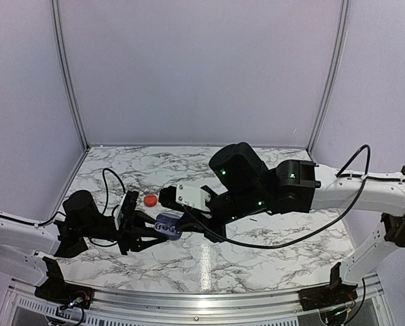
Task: Insert the wireless bluetooth earbuds into the charging case
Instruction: Adjust the right earbud in the right side groove of the charging case.
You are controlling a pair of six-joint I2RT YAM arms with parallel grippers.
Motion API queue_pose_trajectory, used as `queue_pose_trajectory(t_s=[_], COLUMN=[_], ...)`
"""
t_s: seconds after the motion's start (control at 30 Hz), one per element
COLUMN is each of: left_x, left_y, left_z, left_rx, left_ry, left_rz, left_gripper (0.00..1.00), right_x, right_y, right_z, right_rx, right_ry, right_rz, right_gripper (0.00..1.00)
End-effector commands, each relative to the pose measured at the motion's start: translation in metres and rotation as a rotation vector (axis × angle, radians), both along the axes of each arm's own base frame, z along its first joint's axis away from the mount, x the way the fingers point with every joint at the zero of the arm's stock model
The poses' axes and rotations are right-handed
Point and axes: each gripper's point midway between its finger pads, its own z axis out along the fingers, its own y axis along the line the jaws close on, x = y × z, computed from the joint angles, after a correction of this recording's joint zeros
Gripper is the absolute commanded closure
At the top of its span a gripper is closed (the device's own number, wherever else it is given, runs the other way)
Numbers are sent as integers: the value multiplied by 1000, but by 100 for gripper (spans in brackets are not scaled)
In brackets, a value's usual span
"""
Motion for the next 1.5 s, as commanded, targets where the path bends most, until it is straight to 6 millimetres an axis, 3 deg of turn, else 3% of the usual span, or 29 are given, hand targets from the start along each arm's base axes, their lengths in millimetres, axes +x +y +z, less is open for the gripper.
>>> queue_pose_trajectory(t_s=[0.0,0.7,0.93,1.03,1.17,1.37,1.47], left_x=[-10,1,3,1,0,-1,-1], left_y=[-1,12,13,12,10,7,7], left_z=[38,57,57,55,50,44,42], left_rx=[-110,-174,-172,-166,-150,-134,-129], left_ry=[-78,-127,-131,-128,-117,-109,-107], left_rz=[-50,71,85,74,52,39,39], left_gripper=[100,100,100,100,100,100,100], right_x=[-9,3,-2,-5,-3,2,2], right_y=[3,4,2,2,6,7,7], right_z=[0,-41,-55,-49,-33,-19,-11], right_rx=[-2,-161,-220,-205,-162,-124,-104], right_ry=[-11,66,76,73,65,46,46], right_rz=[59,-43,-14,6,0,-29,-37], right_gripper=[100,100,100,99,86,86,80])
